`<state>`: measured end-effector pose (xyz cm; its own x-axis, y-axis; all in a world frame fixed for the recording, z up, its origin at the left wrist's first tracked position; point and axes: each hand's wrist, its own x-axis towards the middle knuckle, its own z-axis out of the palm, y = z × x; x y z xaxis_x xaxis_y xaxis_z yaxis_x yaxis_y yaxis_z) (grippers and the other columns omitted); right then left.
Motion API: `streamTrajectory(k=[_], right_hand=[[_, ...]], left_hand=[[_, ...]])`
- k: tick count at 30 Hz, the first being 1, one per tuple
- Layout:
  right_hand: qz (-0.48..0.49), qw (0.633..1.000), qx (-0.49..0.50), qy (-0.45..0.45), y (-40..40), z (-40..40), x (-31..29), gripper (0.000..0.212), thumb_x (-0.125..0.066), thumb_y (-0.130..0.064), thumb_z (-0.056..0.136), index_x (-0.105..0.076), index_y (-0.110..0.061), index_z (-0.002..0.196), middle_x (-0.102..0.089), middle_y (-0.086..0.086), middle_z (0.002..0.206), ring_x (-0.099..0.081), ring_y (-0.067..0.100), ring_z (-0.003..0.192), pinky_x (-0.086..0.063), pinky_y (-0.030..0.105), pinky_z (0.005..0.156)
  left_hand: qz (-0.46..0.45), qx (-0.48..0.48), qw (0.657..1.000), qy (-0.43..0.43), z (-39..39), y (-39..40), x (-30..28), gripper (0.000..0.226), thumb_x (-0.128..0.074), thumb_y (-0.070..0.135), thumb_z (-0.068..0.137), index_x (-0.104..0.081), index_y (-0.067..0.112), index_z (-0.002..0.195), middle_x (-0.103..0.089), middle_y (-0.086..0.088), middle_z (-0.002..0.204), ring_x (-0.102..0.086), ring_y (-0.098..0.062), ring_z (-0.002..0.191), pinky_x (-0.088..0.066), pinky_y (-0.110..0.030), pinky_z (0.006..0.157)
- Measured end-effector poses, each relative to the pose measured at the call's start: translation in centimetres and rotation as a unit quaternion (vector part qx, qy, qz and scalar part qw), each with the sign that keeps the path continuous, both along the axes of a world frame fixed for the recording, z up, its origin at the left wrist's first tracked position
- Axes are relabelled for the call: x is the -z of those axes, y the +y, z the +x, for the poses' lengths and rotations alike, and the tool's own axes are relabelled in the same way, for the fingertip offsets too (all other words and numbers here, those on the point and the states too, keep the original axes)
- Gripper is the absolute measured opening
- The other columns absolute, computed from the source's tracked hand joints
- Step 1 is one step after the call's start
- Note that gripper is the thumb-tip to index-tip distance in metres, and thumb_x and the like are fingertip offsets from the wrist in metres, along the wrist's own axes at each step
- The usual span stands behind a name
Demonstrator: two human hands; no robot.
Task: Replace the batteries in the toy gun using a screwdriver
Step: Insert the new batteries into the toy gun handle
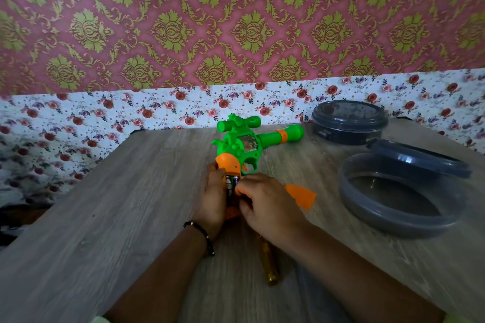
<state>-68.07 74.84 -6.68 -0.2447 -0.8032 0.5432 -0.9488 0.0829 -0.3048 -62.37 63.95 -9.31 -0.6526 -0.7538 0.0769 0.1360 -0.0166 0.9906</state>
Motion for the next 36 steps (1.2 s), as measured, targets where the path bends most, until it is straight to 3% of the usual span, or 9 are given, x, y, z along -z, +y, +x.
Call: streamTrajectory(k=[2, 5, 10, 14, 20, 24, 26, 29, 36], right_hand=[[0.001, 1.0, 0.009, 0.029, -0.2, 0.2, 0.0, 0.008, -0.06, -0.003, 0.071, -0.063, -0.007, 0.077, -0.063, 0.011, 0.083, -0.057, 0.031, 0.086, -0.047, 0.037, 0.07], [-0.005, 0.999, 0.011, 0.042, -0.5, 0.3, -0.1, 0.012, -0.062, -0.001, 0.065, -0.064, -0.007, 0.075, -0.064, 0.01, 0.079, -0.059, 0.032, 0.08, -0.05, 0.035, 0.068], [-0.006, 0.999, 0.006, 0.043, -0.6, 0.2, 0.1, 0.012, -0.059, -0.002, 0.063, -0.063, -0.009, 0.072, -0.062, 0.008, 0.077, -0.059, 0.032, 0.077, -0.05, 0.035, 0.063], [0.008, 0.999, -0.016, 0.029, -0.7, 0.2, 0.1, 0.013, -0.052, 0.0, 0.066, -0.062, -0.009, 0.066, -0.058, 0.008, 0.075, -0.057, 0.032, 0.076, -0.051, 0.036, 0.06], [0.038, 0.998, -0.03, -0.028, 0.1, -0.9, -0.3, 0.036, -0.052, 0.005, 0.078, -0.071, -0.014, 0.101, -0.058, 0.01, 0.105, -0.051, 0.028, 0.104, -0.046, 0.036, 0.084], [0.042, 0.997, 0.032, -0.052, 1.6, -3.7, -1.9, 0.052, -0.054, 0.012, 0.07, -0.068, -0.021, 0.109, -0.062, 0.001, 0.11, -0.054, 0.014, 0.099, -0.037, 0.015, 0.071], [0.086, 0.993, 0.063, -0.048, 2.8, -5.4, -2.4, 0.05, -0.063, 0.004, 0.074, -0.063, -0.025, 0.115, -0.06, -0.004, 0.119, -0.05, 0.007, 0.097, -0.035, 0.015, 0.074], [0.219, 0.972, 0.082, -0.019, 4.0, -6.7, -2.6, 0.047, -0.063, -0.017, 0.083, -0.052, -0.028, 0.127, -0.053, 0.001, 0.131, -0.045, 0.015, 0.12, -0.039, 0.026, 0.096], [0.347, 0.935, 0.079, -0.014, 5.0, -6.5, -3.1, 0.057, -0.053, -0.001, 0.08, -0.049, -0.026, 0.131, -0.05, 0.0, 0.136, -0.047, 0.021, 0.122, -0.041, 0.036, 0.1]], left_hand=[[0.033, 0.01, 0.999, 0.024, -0.3, 0.0, 0.0, 0.032, -0.031, 0.036, 0.099, -0.051, 0.018, 0.081, -0.058, 0.001, 0.064, -0.056, -0.016, 0.062, -0.044, -0.027, 0.059], [0.035, 0.024, 0.998, 0.042, -0.5, -0.2, 0.2, 0.038, -0.024, 0.025, 0.102, -0.047, 0.018, 0.073, -0.055, 0.007, 0.051, -0.053, -0.01, 0.05, -0.043, -0.022, 0.049], [0.051, 0.034, 0.996, 0.064, -0.5, -0.4, 0.4, 0.034, -0.025, 0.028, 0.101, -0.053, 0.012, 0.091, -0.059, -0.007, 0.073, -0.057, -0.021, 0.07, -0.046, -0.026, 0.059], [0.07, 0.044, 0.994, 0.068, -0.4, -0.3, 0.2, 0.033, -0.024, 0.025, 0.1, -0.054, 0.012, 0.105, -0.062, -0.008, 0.077, -0.059, -0.021, 0.067, -0.05, -0.022, 0.051], [0.031, -0.012, 0.999, 0.043, -0.3, -0.3, 0.0, 0.021, -0.038, 0.008, 0.094, -0.057, 0.009, 0.102, -0.062, -0.018, 0.09, -0.062, -0.026, 0.077, -0.052, -0.033, 0.066], [0.025, -0.043, 0.998, 0.025, -0.3, -0.1, -0.2, 0.027, -0.033, -0.003, 0.095, -0.051, 0.017, 0.09, -0.058, -0.009, 0.073, -0.061, -0.018, 0.056, -0.05, -0.026, 0.05], [0.027, -0.042, 0.999, 0.012, -0.3, 0.0, -0.3, 0.025, -0.033, -0.004, 0.094, -0.049, 0.015, 0.088, -0.056, -0.012, 0.075, -0.059, -0.024, 0.061, -0.049, -0.03, 0.056], [0.022, -0.044, 0.999, -0.007, 0.0, 0.0, -0.4, 0.027, -0.035, -0.002, 0.094, -0.051, 0.019, 0.09, -0.058, -0.014, 0.081, -0.058, -0.027, 0.069, -0.05, -0.037, 0.067], [0.027, -0.034, 0.999, 0.005, 0.4, 0.4, -0.8, 0.012, -0.049, 0.021, 0.098, -0.058, 0.024, 0.091, -0.06, -0.013, 0.084, -0.061, -0.028, 0.075, -0.055, -0.044, 0.072]])
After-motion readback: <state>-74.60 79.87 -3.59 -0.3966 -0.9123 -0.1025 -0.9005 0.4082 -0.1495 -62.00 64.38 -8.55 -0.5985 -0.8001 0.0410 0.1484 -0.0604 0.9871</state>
